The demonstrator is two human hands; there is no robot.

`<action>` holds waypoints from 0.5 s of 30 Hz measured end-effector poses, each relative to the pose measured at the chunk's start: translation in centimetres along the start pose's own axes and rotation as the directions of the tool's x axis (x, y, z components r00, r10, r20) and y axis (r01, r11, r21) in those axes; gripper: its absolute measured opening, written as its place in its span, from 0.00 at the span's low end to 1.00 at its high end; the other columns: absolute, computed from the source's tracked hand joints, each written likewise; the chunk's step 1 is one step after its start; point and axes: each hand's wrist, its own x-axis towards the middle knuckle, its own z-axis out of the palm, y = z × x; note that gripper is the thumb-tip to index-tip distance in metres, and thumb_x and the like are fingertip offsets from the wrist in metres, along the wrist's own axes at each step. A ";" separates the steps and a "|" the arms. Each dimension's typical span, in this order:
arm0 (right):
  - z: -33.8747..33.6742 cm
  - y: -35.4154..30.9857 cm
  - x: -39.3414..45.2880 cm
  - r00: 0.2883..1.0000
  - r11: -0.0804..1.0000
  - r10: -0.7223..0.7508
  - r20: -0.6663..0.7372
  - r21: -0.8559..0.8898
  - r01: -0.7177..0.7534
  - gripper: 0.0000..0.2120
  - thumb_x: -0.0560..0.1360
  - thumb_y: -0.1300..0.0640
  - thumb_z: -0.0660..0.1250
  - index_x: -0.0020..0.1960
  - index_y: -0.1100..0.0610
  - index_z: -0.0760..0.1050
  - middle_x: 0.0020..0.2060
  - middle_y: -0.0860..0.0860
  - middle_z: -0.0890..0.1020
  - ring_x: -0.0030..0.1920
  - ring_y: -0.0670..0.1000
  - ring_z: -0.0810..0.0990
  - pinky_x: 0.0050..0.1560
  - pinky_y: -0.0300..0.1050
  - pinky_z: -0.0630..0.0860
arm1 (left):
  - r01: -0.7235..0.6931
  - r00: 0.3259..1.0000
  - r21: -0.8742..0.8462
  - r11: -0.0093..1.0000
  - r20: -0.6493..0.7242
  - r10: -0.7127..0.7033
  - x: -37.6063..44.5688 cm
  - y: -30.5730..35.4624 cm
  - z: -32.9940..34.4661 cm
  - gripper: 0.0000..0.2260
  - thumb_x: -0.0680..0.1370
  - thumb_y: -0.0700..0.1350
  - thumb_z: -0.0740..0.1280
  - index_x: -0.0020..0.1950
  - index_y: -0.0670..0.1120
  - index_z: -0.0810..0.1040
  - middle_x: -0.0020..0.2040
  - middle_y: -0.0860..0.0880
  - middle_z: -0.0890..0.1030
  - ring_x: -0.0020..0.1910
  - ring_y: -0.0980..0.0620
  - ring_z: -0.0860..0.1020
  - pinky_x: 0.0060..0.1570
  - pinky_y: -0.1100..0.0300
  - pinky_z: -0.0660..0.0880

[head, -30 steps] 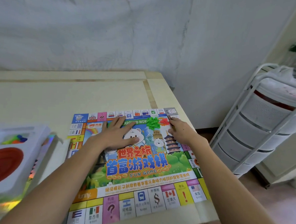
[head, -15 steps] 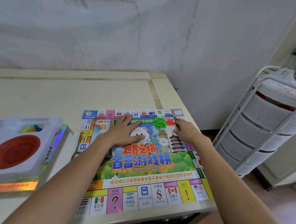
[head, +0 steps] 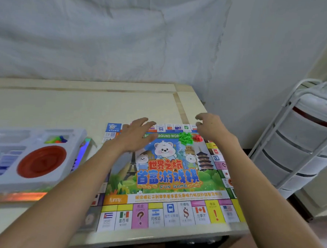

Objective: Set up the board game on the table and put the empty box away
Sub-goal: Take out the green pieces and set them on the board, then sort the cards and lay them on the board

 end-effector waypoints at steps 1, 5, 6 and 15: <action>0.1 -2.0 -0.1 0.998 0.998 -0.057 -0.025 0.025 0.057 0.18 0.80 0.62 0.58 0.69 0.60 0.73 0.66 0.58 0.76 0.64 0.57 0.75 0.64 0.47 0.70 | 0.005 1.000 -0.010 1.000 -0.029 -0.005 -0.8 -0.6 -1.1 0.26 0.81 0.62 0.56 0.78 0.55 0.59 0.80 0.49 0.56 0.78 0.48 0.54 0.73 0.41 0.54; 2.6 -10.2 -1.1 0.964 0.949 -0.253 -0.080 0.175 0.264 0.15 0.76 0.62 0.62 0.61 0.59 0.79 0.57 0.54 0.83 0.56 0.52 0.80 0.55 0.35 0.68 | 0.007 0.983 -0.010 1.000 -0.183 -0.008 -5.4 -3.7 -5.7 0.21 0.81 0.57 0.59 0.73 0.52 0.68 0.72 0.49 0.69 0.72 0.48 0.66 0.66 0.44 0.65; 3.8 -13.1 -1.6 0.950 0.925 -0.303 -0.072 0.218 0.311 0.14 0.76 0.62 0.62 0.59 0.59 0.80 0.55 0.54 0.84 0.53 0.51 0.80 0.51 0.32 0.67 | 0.037 0.977 -0.024 0.999 -0.208 -0.041 -7.5 -5.2 -6.9 0.22 0.79 0.58 0.59 0.71 0.52 0.70 0.69 0.49 0.71 0.70 0.48 0.68 0.65 0.44 0.67; 11.8 -30.1 -5.8 0.807 0.779 -0.582 0.101 0.356 0.517 0.14 0.75 0.63 0.62 0.57 0.59 0.82 0.55 0.52 0.84 0.53 0.51 0.81 0.47 0.28 0.64 | 0.326 0.829 -0.198 0.924 -0.411 -0.381 -22.9 -18.9 -11.4 0.12 0.78 0.37 0.64 0.61 0.41 0.80 0.55 0.44 0.83 0.54 0.46 0.80 0.56 0.59 0.72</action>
